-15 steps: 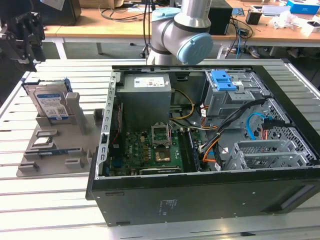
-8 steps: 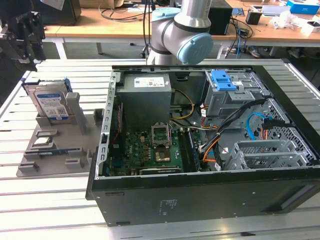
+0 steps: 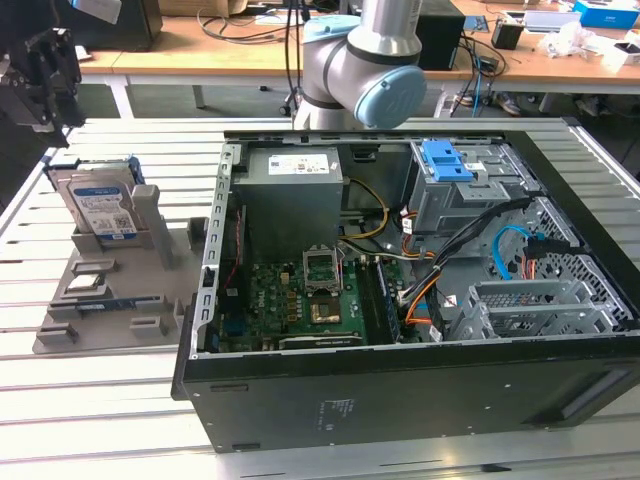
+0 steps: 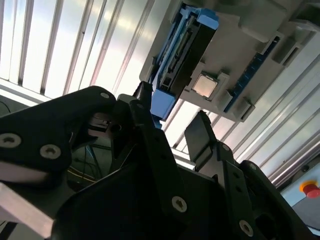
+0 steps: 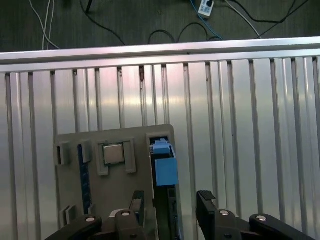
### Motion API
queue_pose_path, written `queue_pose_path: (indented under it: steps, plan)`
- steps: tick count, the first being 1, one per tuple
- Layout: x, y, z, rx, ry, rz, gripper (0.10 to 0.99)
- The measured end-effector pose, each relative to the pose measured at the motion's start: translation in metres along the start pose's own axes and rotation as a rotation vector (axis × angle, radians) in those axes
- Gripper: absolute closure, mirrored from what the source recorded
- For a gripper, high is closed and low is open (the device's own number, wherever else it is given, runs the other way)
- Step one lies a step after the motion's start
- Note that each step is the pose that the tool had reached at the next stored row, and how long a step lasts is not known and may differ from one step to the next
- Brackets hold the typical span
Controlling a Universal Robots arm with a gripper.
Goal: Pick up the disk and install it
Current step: 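Pick up the disk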
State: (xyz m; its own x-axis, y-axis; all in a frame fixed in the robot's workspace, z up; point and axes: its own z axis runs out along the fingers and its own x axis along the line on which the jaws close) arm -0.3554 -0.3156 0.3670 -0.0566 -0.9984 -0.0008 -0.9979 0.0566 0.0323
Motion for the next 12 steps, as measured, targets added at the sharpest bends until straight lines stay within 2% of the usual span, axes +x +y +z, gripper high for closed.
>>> queue_pose_path:
  steps: [2, 4, 12]
  plan:
    - [0.0026, -0.0002, 0.0039, 0.0, 0.0001, -0.001, 0.545]
    - [0.0056, -0.0006, 0.0112, 0.0, 0.0002, -0.004, 0.545]
    - [0.0055, -0.0011, 0.0326, 0.0, 0.0009, -0.025, 0.545]
